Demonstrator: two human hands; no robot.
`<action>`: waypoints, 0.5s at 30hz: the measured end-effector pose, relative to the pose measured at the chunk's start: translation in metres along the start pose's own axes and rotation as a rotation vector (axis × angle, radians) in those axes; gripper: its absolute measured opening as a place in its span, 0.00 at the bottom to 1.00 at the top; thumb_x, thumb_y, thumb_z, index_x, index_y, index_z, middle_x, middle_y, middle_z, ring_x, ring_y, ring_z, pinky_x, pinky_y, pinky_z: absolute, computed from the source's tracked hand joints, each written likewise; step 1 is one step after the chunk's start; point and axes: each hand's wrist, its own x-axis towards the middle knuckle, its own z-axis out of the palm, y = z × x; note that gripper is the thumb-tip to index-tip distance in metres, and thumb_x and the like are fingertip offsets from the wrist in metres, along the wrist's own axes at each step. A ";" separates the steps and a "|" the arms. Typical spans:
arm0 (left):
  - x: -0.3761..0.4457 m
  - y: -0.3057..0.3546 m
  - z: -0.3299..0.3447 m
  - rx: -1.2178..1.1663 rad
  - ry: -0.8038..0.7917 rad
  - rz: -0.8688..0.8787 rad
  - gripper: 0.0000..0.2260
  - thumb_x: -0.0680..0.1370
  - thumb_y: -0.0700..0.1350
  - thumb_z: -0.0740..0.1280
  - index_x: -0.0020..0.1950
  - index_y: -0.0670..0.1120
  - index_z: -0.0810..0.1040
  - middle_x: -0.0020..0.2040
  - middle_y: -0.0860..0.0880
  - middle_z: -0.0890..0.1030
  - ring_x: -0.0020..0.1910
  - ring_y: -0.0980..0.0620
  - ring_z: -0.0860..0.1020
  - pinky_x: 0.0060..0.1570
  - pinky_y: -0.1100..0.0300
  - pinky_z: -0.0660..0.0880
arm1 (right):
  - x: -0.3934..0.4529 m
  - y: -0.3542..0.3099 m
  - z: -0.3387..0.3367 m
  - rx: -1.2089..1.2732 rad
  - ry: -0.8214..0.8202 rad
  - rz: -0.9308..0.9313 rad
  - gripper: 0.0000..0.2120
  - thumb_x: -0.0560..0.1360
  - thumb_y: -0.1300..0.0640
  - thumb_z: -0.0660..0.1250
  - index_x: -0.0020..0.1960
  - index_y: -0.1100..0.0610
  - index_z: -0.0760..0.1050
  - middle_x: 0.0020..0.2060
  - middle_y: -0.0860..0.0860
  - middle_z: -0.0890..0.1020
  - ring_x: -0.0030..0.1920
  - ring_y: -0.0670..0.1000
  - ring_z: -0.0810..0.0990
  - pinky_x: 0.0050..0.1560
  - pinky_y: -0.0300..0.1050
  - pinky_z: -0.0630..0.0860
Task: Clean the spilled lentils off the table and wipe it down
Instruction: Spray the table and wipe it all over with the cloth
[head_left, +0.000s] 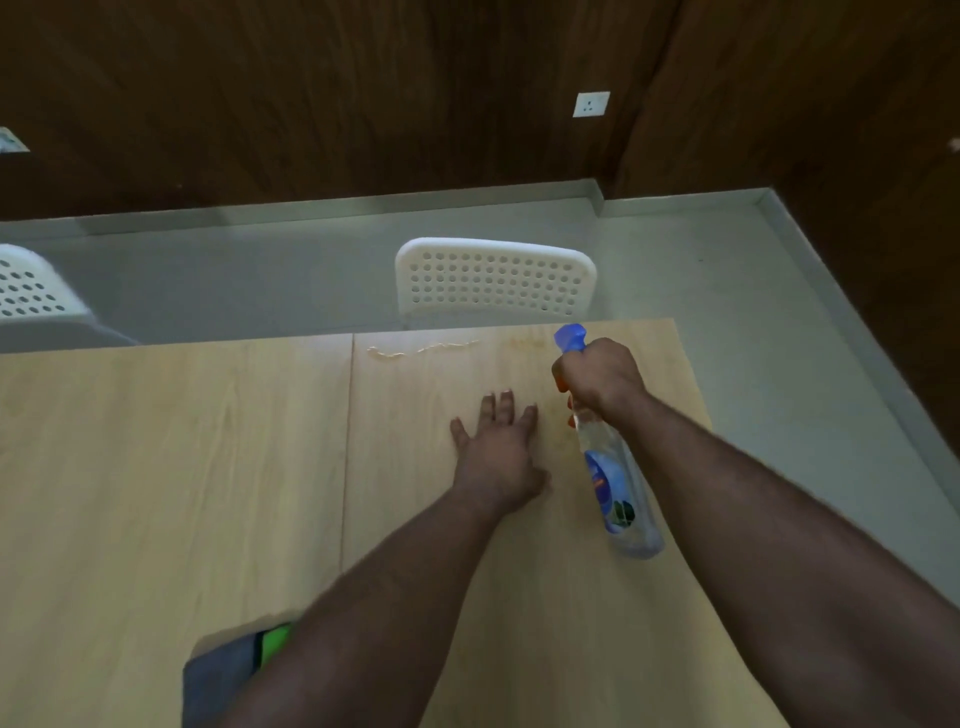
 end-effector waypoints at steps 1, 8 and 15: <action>0.002 0.010 0.006 0.009 -0.009 0.008 0.47 0.77 0.64 0.72 0.86 0.56 0.48 0.86 0.46 0.39 0.85 0.42 0.37 0.78 0.28 0.39 | 0.002 0.006 -0.009 0.028 0.004 0.021 0.15 0.59 0.55 0.67 0.42 0.61 0.79 0.37 0.59 0.85 0.36 0.63 0.86 0.43 0.64 0.86; 0.011 0.039 0.025 0.079 -0.020 -0.106 0.55 0.71 0.67 0.76 0.86 0.58 0.43 0.85 0.41 0.33 0.82 0.37 0.30 0.75 0.24 0.37 | 0.016 0.045 -0.070 0.170 0.081 0.123 0.12 0.65 0.62 0.67 0.46 0.66 0.77 0.34 0.63 0.84 0.29 0.65 0.85 0.40 0.68 0.85; 0.009 0.054 0.023 0.098 -0.012 -0.149 0.53 0.73 0.64 0.76 0.86 0.57 0.45 0.85 0.41 0.36 0.83 0.37 0.35 0.78 0.27 0.44 | 0.014 0.085 -0.105 0.222 0.063 0.182 0.13 0.66 0.64 0.68 0.49 0.68 0.77 0.34 0.65 0.84 0.29 0.65 0.85 0.40 0.69 0.85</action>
